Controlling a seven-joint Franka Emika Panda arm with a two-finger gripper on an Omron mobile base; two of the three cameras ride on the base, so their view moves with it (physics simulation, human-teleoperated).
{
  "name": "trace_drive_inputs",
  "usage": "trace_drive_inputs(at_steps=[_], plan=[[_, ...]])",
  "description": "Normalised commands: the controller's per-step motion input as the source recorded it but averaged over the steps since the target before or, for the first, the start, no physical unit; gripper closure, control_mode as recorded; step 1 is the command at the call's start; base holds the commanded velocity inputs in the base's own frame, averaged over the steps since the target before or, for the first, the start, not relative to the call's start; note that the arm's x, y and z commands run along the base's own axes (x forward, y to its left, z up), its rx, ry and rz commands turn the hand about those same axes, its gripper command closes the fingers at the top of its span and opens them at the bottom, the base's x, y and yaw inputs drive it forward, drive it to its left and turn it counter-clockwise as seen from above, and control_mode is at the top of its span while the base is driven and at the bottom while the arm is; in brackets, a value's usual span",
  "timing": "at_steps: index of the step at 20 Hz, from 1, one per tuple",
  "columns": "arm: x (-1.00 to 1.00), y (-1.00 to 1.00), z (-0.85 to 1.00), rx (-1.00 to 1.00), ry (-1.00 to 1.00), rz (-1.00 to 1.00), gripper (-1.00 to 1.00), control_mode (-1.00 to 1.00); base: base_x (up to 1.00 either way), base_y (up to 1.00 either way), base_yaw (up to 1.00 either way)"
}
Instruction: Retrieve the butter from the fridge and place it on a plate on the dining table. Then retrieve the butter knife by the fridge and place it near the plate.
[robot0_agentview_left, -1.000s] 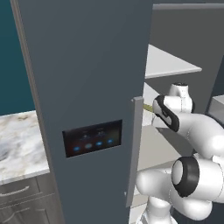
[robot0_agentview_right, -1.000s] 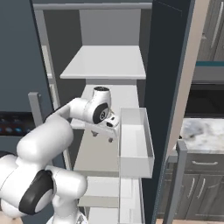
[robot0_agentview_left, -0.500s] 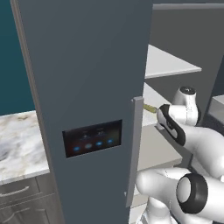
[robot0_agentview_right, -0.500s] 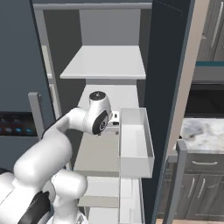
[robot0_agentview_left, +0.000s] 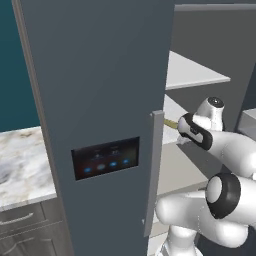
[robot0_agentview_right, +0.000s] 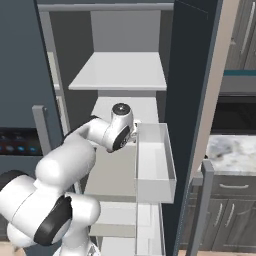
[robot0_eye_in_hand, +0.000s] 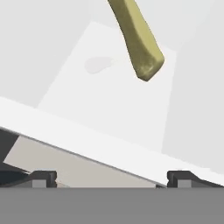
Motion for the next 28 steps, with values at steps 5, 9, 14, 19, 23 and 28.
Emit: trace_drive_inputs(at_steps=[5,9,14,19,23,28], plan=[[0.44,0.01,0.29,0.0,0.0,0.15,-1.0,-1.0,0.0,0.0,0.0],[0.44,0.05,0.05,0.01,-0.01,0.12,-1.0,-1.0,0.0,0.0,0.0],[0.46,0.0,0.06,0.08,-0.08,0.13,-1.0,-1.0,0.0,0.0,0.0],[0.3,0.0,0.0,0.1,-0.04,0.09,-1.0,-1.0,0.0,0.0,0.0],[0.19,0.0,0.08,0.08,-0.05,0.03,-1.0,-1.0,0.0,0.0,0.0],[0.17,0.12,0.16,0.0,0.05,0.0,-1.0,-1.0,0.0,0.0,0.0]])
